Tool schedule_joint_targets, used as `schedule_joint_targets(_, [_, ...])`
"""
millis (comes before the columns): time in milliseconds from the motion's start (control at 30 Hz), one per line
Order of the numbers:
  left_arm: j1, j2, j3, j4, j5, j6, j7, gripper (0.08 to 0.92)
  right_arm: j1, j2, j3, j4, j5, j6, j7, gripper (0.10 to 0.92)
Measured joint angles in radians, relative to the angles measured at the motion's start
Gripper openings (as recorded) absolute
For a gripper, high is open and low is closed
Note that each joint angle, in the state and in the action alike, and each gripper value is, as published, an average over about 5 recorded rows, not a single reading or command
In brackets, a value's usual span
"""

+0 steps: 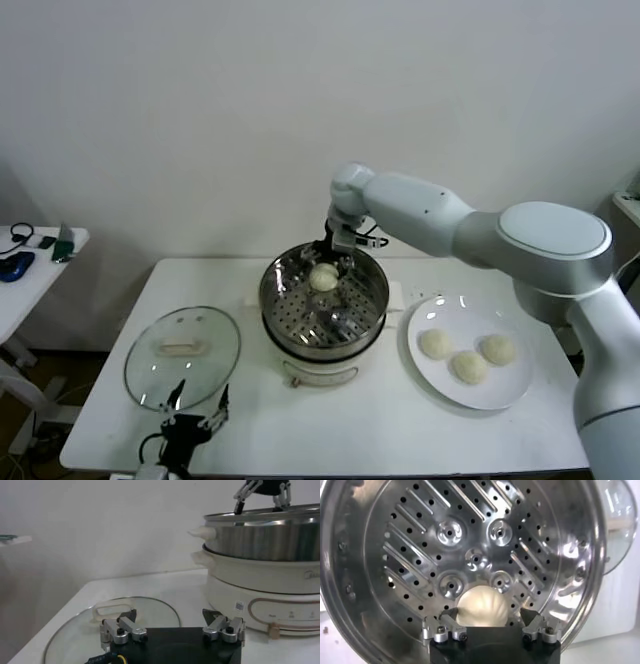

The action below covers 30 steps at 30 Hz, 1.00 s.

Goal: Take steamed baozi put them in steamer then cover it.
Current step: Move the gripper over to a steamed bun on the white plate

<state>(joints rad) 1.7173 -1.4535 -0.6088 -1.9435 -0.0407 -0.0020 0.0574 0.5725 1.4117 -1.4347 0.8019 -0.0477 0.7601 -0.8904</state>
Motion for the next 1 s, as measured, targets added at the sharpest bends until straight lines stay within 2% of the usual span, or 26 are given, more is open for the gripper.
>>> schedule_joint_targets(200, [0.009,-0.012,0.013,-0.017,0.016,0.003,0.003,0.823,0.194,-0.111,-0.170,0.149,0.310,-0.154,-0.061,0.823])
schedule_joint_targets(333, [0.012,-0.017,0.020,-0.025,0.026,0.003,0.004,0.823,0.327,-0.228,-0.294,0.279,0.498,-0.331,-0.082,0.823])
schedule_joint_targets(467, [0.013,-0.018,0.024,-0.029,0.030,0.002,0.004,0.823,0.415,-0.357,-0.402,0.411,0.615,-0.522,-0.068,0.823])
schedule_joint_targets(767, [0.017,-0.019,0.023,-0.029,0.031,-0.002,0.003,0.823,0.411,-0.602,-0.484,0.650,0.715,-0.908,0.018,0.823])
schedule_joint_targets(1000, [0.015,-0.024,0.016,-0.029,0.032,-0.002,0.003,0.823,0.279,-0.670,-0.428,0.685,0.657,-1.032,0.030,0.823])
